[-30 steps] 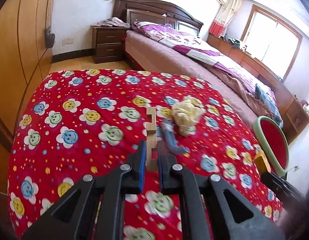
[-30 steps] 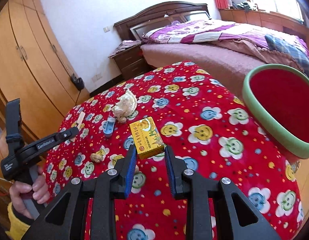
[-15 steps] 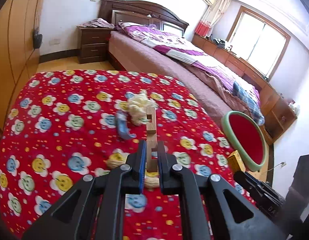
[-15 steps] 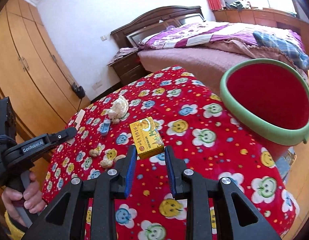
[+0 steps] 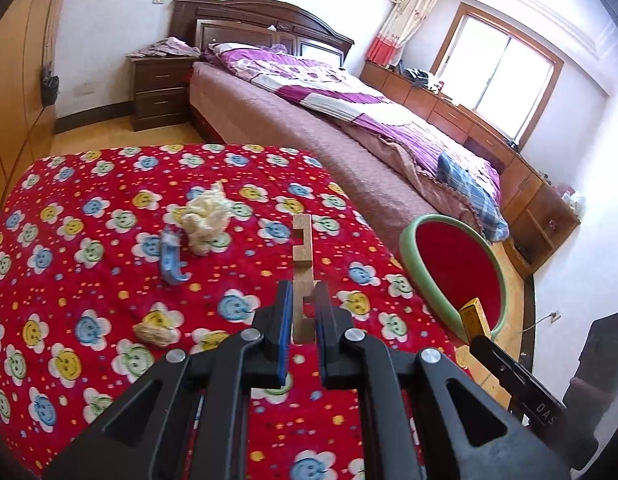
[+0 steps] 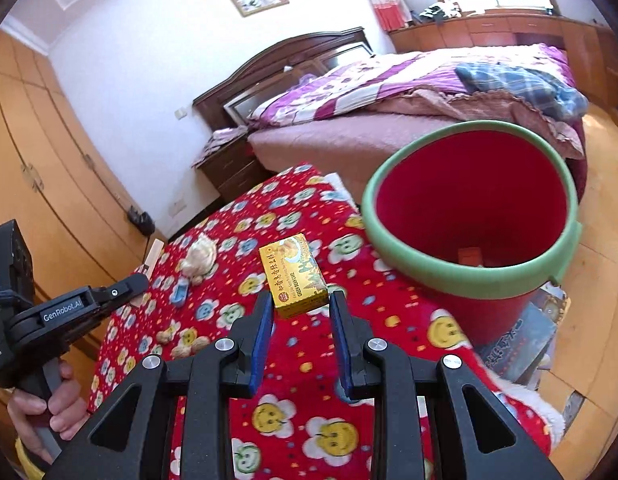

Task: Collect trash
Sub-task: 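Carry the yellow box and wooden stick toward the red bucket, then open both grippers over the bucket to drop the box and stick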

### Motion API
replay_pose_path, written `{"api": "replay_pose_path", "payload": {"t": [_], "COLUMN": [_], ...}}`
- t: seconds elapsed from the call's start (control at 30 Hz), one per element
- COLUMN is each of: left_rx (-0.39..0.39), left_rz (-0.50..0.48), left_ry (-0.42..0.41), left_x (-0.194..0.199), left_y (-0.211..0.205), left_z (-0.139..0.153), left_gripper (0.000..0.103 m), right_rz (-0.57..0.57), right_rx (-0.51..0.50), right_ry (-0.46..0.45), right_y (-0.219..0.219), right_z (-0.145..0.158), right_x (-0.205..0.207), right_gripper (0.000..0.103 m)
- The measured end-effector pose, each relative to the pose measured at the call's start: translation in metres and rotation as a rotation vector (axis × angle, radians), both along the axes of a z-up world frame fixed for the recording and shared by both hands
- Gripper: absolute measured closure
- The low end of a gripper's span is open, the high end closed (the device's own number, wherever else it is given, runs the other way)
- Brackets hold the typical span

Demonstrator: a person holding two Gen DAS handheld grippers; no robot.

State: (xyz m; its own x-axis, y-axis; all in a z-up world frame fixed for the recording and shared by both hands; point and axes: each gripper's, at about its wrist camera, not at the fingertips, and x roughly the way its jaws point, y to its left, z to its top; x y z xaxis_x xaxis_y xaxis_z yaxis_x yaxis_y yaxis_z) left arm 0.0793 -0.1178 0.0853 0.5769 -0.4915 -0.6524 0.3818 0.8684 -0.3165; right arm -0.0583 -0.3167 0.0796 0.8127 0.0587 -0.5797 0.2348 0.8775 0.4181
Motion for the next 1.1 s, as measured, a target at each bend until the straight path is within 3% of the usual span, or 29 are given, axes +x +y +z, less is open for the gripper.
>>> {"api": "replay_pose_path", "payload": {"t": [0.3, 0.73, 1.1], "left_rx": [0.017, 0.047, 0.086], "left_rz": [-0.072, -0.252, -0.37], "left_ry": [-0.004, -0.022, 0.003], "left_x": [0.001, 0.004, 0.006], "left_y": [-0.045, -0.134, -0.2], "left_z": [0.003, -0.001, -0.023], "left_gripper": [0.094, 0.094, 0.094], "right_rz": [-0.079, -0.265, -0.294], "right_rx": [0.014, 0.006, 0.025], "right_ry": [-0.008, 0.016, 0.038], "right_y": [-0.037, -0.097, -0.119], "right_z": [0.0, -0.009, -0.026], "right_x": [-0.01, -0.025, -0.023], "right_gripper": [0.074, 0.074, 0.074]}}
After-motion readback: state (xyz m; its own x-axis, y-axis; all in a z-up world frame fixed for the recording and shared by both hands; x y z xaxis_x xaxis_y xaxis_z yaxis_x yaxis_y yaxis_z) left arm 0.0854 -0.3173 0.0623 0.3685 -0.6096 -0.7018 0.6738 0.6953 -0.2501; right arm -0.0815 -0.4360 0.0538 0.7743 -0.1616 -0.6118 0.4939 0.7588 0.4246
